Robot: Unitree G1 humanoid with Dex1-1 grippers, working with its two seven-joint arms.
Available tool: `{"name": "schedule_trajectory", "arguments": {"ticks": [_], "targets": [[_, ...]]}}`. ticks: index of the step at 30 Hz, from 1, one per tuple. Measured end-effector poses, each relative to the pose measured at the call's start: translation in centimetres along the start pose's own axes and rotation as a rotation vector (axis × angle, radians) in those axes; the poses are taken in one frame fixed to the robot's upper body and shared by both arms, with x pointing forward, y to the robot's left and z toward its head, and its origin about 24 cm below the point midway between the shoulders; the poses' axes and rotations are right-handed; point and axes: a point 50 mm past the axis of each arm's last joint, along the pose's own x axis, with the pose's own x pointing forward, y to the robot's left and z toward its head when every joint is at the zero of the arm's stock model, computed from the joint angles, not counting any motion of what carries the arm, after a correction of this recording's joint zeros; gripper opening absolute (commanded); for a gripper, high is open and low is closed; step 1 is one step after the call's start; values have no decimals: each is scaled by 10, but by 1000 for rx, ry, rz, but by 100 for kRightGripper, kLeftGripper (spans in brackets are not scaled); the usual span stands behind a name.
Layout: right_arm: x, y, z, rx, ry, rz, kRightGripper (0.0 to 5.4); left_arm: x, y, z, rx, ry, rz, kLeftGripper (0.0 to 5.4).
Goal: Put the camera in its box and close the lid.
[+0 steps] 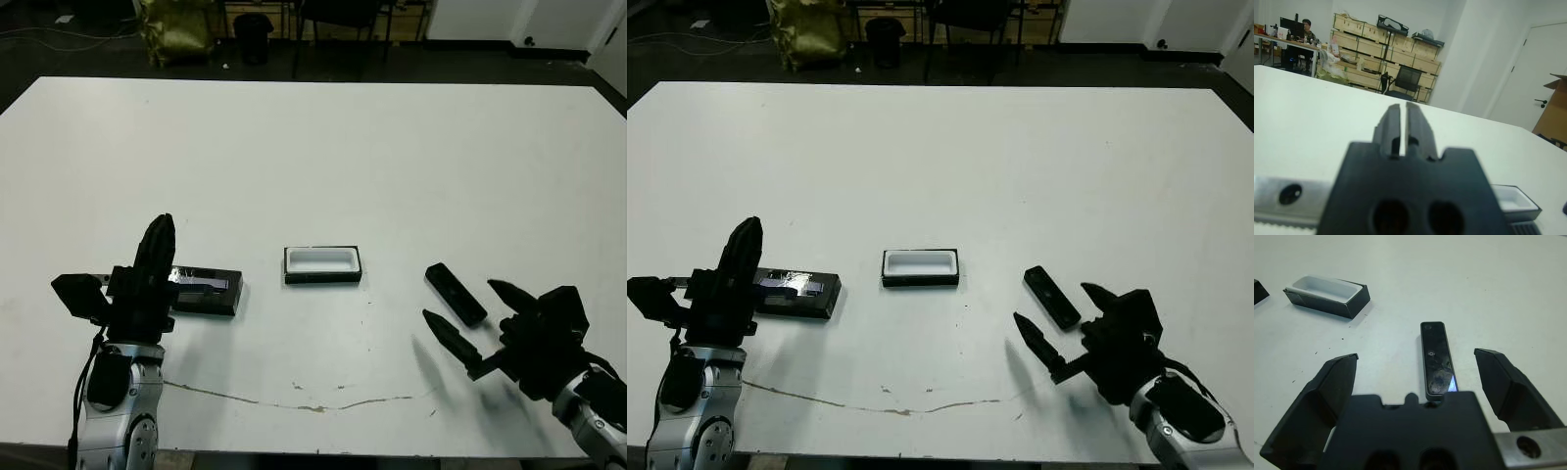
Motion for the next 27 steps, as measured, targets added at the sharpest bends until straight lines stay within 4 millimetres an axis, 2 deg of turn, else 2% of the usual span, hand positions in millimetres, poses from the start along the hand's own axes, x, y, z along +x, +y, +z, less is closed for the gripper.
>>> {"name": "schedule_trajectory", "arguments": {"ticks": [16,27], "targets": [[2,-6,-3,15,48,-23,538,0,-1,0,1,1,-2,0],[6,-14,-6,105,98,-36,538,1,-2,2,-4,6,-9,0]]}}
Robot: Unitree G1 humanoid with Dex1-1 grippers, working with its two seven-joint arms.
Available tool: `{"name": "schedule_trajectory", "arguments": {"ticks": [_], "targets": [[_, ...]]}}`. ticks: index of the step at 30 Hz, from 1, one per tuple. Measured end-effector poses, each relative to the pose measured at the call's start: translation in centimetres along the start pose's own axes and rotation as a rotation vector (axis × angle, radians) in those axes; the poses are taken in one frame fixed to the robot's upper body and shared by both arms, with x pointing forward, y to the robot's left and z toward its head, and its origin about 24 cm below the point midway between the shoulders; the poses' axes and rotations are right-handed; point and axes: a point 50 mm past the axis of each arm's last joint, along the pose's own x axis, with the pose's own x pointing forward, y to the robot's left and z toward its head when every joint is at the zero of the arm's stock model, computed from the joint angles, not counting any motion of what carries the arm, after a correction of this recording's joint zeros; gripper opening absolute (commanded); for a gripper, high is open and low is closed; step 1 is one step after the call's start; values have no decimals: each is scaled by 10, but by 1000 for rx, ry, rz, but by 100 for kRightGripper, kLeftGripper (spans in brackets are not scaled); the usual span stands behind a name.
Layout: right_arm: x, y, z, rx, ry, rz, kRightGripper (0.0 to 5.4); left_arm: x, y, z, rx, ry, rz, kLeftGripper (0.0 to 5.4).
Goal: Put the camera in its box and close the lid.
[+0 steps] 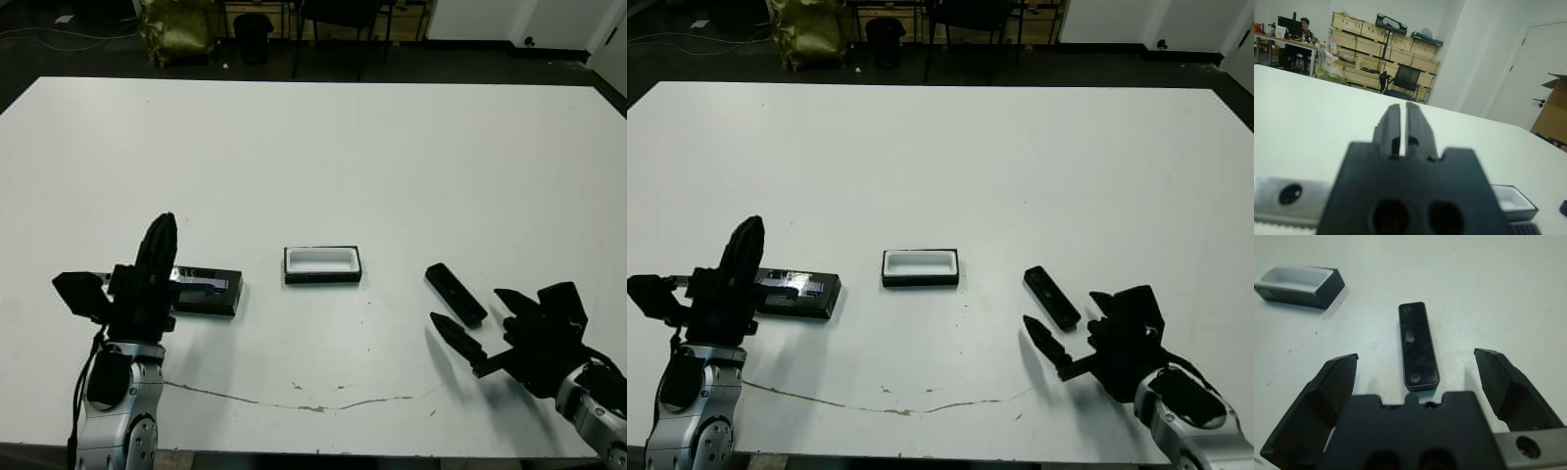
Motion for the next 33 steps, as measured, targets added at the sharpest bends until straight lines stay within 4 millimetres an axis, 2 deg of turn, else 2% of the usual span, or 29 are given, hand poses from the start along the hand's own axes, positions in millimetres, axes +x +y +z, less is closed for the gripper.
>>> {"name": "schedule_trajectory", "arguments": {"ticks": [7,12,33], "targets": [[2,1,-1,26,45,12,538,1,-2,1,-3,8,-4,0],[2,1,2,-37,62,-8,538,1,-3,1,3,12,-9,0],[5,2,0,-57,144,-77,538,3,-5,3,8,9,-11,0]]}}
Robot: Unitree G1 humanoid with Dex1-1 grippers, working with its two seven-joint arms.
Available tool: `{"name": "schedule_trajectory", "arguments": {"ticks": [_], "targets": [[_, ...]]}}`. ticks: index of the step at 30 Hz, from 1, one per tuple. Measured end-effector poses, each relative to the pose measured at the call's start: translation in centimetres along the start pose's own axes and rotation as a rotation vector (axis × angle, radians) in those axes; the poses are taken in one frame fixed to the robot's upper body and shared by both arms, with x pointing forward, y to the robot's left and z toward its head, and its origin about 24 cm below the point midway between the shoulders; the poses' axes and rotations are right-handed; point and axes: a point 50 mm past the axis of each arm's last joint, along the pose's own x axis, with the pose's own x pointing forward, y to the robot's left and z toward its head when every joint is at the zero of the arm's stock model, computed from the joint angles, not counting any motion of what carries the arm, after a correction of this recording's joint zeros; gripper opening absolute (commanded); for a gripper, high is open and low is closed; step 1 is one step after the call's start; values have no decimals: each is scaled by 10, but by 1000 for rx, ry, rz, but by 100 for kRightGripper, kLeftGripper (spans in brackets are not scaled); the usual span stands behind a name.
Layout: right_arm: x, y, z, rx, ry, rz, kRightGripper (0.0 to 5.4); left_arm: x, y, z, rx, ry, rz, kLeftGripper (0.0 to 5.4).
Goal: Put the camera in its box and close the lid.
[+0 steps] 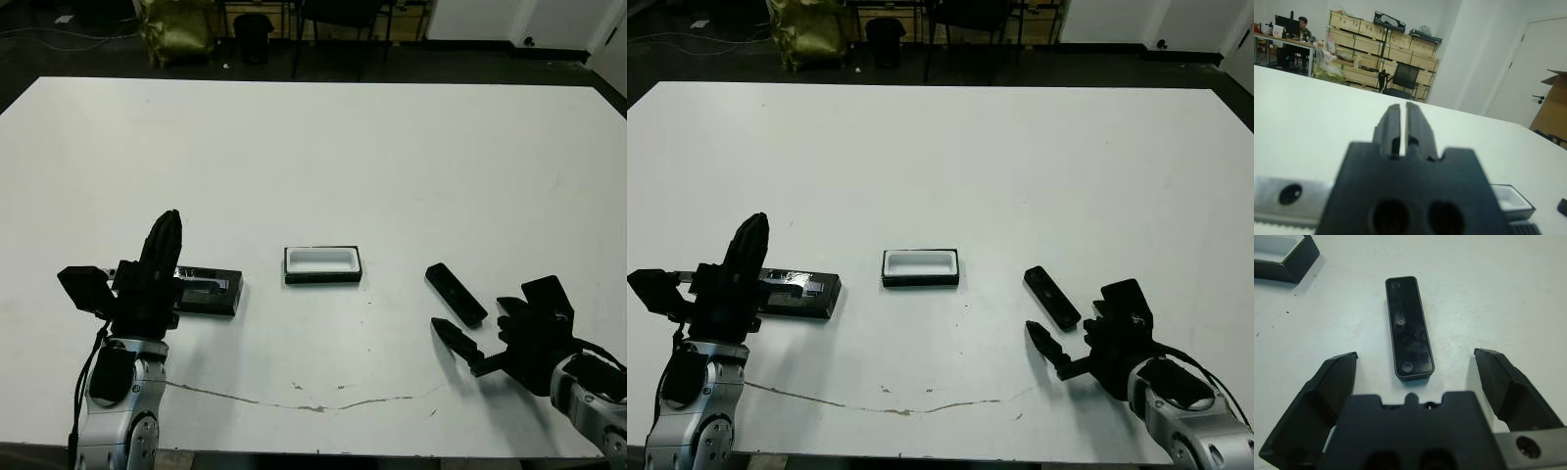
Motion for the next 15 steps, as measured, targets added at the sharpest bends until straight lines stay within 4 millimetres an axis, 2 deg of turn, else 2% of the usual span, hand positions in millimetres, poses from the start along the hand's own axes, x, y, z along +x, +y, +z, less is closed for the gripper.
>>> {"name": "schedule_trajectory", "arguments": {"ticks": [4,6,15], "targets": [[2,-2,-1,15,14,-1,538,1,0,0,1,-3,-4,0],[4,-3,-2,22,22,-5,518,0,0,0,0,-3,-4,0],[15,-13,-7,71,19,-33,331,1,-1,0,0,-3,-9,0]]}}
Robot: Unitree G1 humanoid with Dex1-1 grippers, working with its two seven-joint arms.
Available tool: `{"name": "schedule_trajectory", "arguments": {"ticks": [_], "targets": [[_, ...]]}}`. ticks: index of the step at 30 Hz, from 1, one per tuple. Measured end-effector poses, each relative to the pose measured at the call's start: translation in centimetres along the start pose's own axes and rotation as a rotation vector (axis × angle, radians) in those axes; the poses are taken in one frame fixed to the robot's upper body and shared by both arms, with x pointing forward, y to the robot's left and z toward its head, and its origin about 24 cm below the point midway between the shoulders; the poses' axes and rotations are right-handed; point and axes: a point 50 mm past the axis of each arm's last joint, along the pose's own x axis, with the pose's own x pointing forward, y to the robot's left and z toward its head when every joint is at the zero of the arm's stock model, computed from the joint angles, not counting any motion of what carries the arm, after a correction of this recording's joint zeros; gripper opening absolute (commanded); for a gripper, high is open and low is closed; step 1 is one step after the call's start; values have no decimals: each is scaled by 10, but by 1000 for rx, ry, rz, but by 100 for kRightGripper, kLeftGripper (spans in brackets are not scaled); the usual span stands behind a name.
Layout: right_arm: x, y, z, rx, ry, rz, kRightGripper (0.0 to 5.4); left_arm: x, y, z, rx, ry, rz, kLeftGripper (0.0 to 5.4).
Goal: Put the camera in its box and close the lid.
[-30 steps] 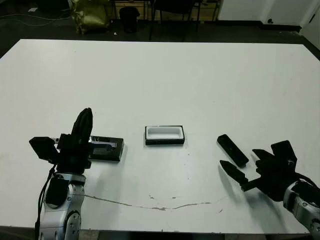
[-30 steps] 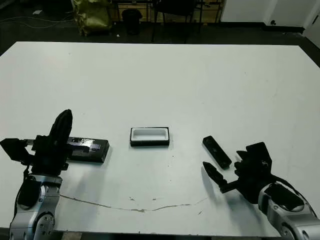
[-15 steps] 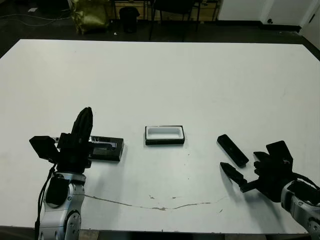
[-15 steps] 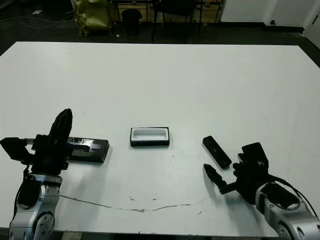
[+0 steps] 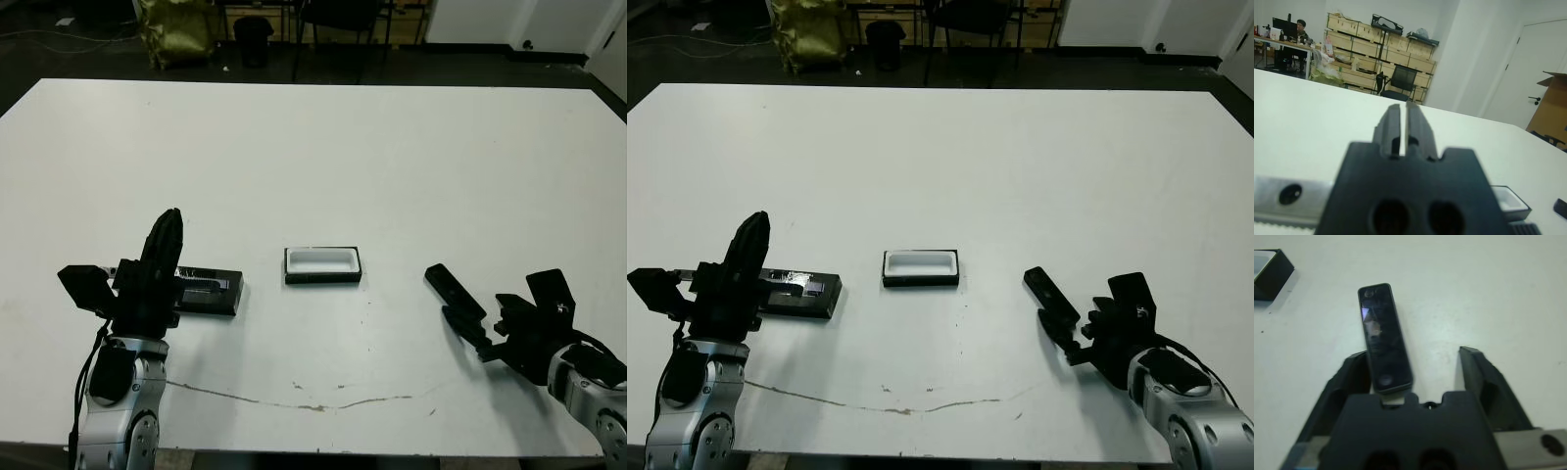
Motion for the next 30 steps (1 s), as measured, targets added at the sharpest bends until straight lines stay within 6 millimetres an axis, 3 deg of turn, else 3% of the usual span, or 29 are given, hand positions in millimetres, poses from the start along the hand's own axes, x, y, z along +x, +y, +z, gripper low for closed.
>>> {"name": "schedule_trajectory", "arguments": {"ticks": [13,30], "targets": [[16,-15,-4,-22,-50,1,68,0,0,0,-1,0,1,0],[17,-20,-1,-78,-37,59,44,0,0,0,-2,-2,1,0]]}}
